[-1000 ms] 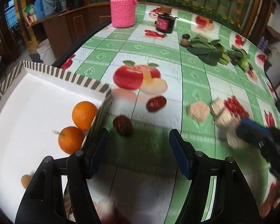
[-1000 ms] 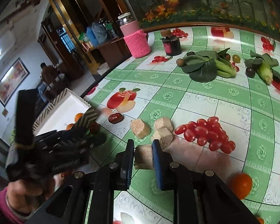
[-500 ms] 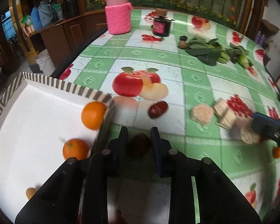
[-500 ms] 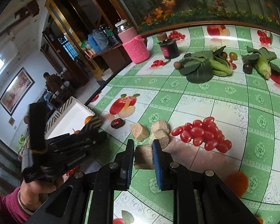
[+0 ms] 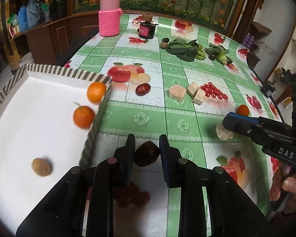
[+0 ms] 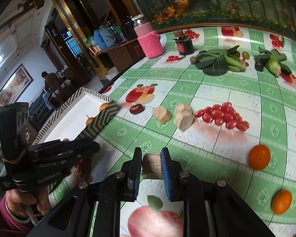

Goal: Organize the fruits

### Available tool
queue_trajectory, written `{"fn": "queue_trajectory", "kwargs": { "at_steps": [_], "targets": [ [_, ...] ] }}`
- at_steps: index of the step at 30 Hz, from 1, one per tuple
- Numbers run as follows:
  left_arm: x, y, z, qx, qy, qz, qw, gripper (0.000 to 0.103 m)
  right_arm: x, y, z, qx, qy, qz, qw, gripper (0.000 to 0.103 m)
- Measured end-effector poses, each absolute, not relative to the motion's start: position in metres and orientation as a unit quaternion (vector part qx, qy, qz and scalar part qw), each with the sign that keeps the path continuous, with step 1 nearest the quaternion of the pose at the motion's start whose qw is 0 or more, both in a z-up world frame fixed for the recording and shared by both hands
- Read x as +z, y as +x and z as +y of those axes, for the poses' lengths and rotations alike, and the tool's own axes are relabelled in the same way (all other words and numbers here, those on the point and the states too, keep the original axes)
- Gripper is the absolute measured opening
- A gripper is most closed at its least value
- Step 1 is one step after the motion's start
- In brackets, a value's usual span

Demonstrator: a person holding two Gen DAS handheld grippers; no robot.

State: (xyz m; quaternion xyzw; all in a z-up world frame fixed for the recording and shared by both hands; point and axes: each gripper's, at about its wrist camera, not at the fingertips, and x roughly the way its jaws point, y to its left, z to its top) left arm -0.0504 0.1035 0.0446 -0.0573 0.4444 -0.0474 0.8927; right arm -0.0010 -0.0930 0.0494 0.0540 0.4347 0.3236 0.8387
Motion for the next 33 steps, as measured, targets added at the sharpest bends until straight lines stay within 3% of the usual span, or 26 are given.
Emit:
{"fn": "queue_trajectory", "kwargs": {
  "at_steps": [18, 33],
  "targets": [
    [0.082, -0.088, 0.120, -0.056, -0.033, 0.411, 0.910, 0.024, 0.060, -0.021, -0.053, 0.357, 0.035, 0.426, 0.830, 0.019],
    [0.106, -0.137, 0.216, 0.023, -0.065, 0.384, 0.921, 0.024, 0.076, -0.043, 0.021, 0.411, 0.003, 0.414, 0.812, 0.019]
  ]
}}
